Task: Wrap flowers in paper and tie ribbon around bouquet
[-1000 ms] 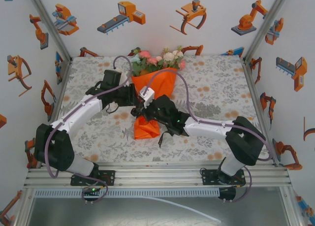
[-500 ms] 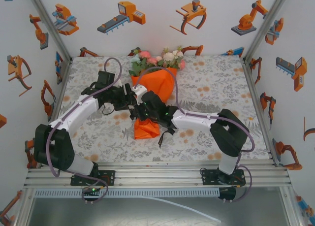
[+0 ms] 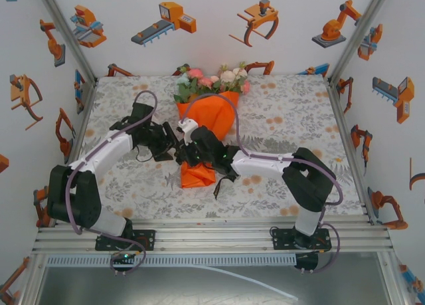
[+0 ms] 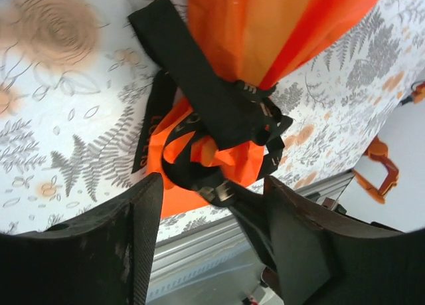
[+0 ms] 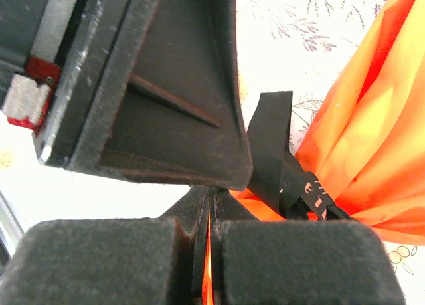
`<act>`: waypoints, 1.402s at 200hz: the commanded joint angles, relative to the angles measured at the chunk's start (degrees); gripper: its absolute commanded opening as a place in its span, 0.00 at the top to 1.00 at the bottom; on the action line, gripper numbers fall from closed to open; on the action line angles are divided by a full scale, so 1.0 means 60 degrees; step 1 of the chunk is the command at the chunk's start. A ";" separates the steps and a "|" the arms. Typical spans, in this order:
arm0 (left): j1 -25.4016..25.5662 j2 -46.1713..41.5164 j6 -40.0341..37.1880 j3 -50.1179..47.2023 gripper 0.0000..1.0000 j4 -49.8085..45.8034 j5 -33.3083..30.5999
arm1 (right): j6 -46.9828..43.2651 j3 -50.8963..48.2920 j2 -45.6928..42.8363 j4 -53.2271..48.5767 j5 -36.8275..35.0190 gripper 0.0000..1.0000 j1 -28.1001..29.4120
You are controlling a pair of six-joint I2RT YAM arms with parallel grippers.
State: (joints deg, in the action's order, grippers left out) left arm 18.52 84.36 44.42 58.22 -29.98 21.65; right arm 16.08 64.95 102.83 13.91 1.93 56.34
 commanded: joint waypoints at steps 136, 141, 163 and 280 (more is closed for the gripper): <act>-0.0260 -0.0647 -0.1435 -0.1655 1.00 0.2792 0.0565 | 0.1537 -0.1589 -0.2305 -0.0149 0.1911 0.70 -0.2282; -0.0260 -0.0674 -0.1603 -0.1688 1.00 0.3099 0.0765 | 0.1442 -0.1510 -0.2268 -0.0473 0.1891 0.70 -0.2434; -0.0246 -0.0443 -0.2037 -0.1623 1.00 0.4267 0.1509 | 0.1058 -0.0384 -0.1577 -0.2260 0.1423 0.72 -0.2651; -0.0231 0.0457 -0.2365 -0.1463 1.00 0.4455 0.1123 | 0.1398 0.0278 0.0152 -0.2285 0.1499 0.73 -0.1509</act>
State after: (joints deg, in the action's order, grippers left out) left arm 17.15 87.11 32.05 48.62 -3.84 28.12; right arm 28.01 64.45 104.14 2.74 12.16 45.74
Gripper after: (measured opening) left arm 0.008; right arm 0.243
